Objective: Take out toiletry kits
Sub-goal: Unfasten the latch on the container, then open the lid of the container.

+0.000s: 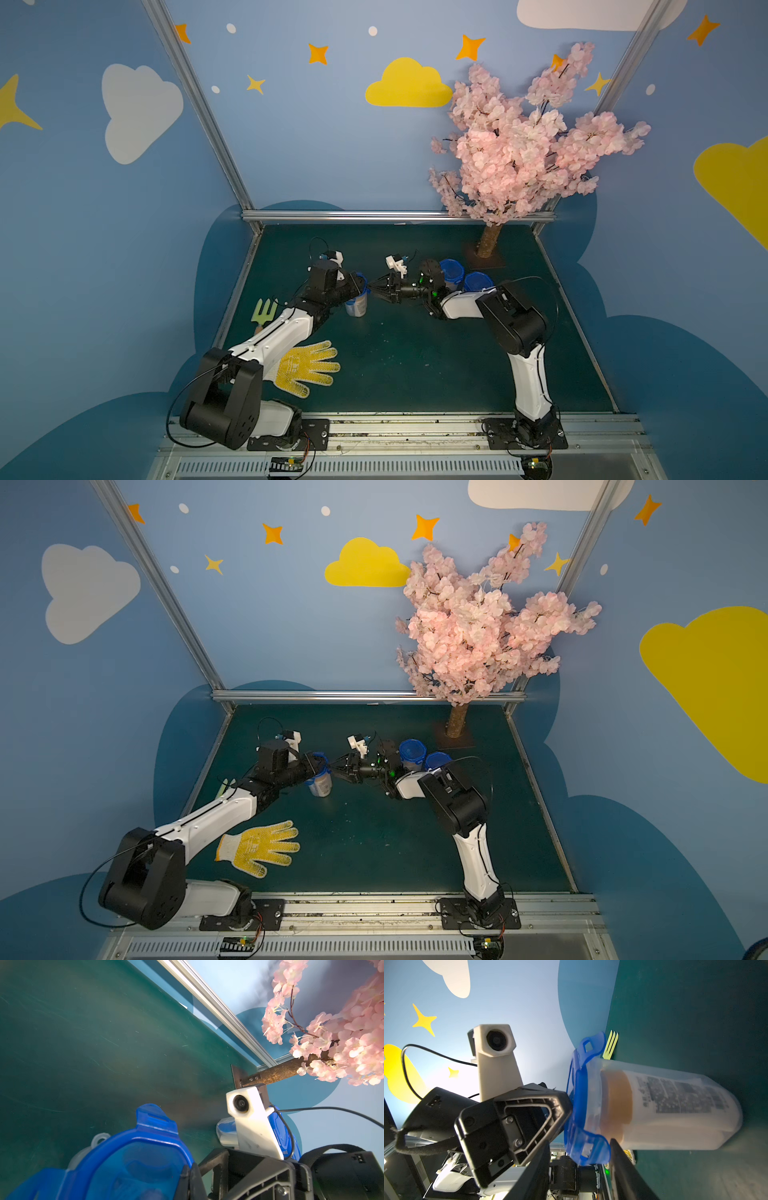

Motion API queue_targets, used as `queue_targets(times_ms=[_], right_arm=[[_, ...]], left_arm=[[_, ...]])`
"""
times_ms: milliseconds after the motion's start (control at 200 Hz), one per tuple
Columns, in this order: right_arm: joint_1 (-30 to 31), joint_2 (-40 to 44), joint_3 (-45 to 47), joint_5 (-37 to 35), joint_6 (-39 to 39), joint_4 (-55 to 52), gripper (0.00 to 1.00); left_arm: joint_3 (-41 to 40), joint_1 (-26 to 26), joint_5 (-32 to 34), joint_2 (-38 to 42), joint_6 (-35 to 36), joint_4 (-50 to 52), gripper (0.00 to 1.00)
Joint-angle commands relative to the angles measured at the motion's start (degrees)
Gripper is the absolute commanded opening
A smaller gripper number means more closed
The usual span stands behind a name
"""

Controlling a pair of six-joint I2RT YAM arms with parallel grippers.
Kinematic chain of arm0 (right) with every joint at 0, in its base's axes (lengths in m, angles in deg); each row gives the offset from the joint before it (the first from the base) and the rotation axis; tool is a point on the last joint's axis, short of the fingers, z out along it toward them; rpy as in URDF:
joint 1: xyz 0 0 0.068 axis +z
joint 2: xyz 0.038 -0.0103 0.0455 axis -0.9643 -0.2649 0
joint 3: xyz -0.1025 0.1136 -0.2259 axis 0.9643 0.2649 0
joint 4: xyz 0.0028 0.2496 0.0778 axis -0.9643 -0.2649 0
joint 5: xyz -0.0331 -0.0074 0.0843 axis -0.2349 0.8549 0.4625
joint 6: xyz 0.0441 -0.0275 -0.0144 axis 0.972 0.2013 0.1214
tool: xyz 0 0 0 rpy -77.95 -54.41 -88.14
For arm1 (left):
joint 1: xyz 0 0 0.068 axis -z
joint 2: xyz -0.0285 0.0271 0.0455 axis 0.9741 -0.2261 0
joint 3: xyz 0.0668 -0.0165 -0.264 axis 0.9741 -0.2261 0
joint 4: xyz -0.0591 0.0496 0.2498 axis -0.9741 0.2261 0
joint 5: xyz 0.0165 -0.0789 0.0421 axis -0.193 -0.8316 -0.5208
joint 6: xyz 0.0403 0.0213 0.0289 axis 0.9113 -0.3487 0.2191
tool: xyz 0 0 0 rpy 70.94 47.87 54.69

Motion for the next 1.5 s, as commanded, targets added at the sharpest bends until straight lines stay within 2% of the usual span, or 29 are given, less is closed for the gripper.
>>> queue_targets(times_ms=[0,355,476,566,641,691,861,1167,1372,1497], right_arm=[[-0.03,6.82,-0.92,1.42,-2.93,4.04,0.45],[-0.18,9.14,-1.75,1.55,-5.21,-0.79,0.44],[-0.18,10.81,-2.19,0.42,-11.13,-12.27,0.41],[-0.11,12.35,-3.12,-1.88,-18.03,-26.00,0.41],[-0.12,13.17,-4.40,-4.33,-23.49,-36.34,0.44],[-0.09,13.28,-4.80,-5.30,-25.25,-39.36,0.48],[0.06,10.95,-5.94,-4.05,-23.87,-38.09,0.54],[1.40,6.41,-11.48,-1.88,-22.77,-38.26,0.53],[1.49,5.57,-12.04,-2.31,-22.36,-38.54,0.54],[1.58,5.41,-11.79,-1.85,-21.26,-36.81,0.45]], left_arm=[[-8.56,-0.18,3.38,-6.58,0.03,26.69,0.02],[-8.67,-0.14,3.26,-5.77,-0.11,26.73,0.02],[-7.23,-0.12,3.13,-4.64,0.25,27.88,0.02],[-5.71,-0.11,3.41,-3.18,0.33,28.98,0.02],[-4.75,-0.09,3.39,-1.86,0.27,29.32,0.02],[-4.06,-0.15,3.39,-1.19,0.22,29.87,0.02],[-2.94,0.00,3.48,0.19,0.40,30.75,0.02],[-3.04,0.03,2.87,-0.80,0.42,29.81,0.02],[-2.83,0.08,2.47,-1.30,0.53,29.37,0.02],[-2.74,0.07,2.77,-1.44,0.61,29.56,0.02]])
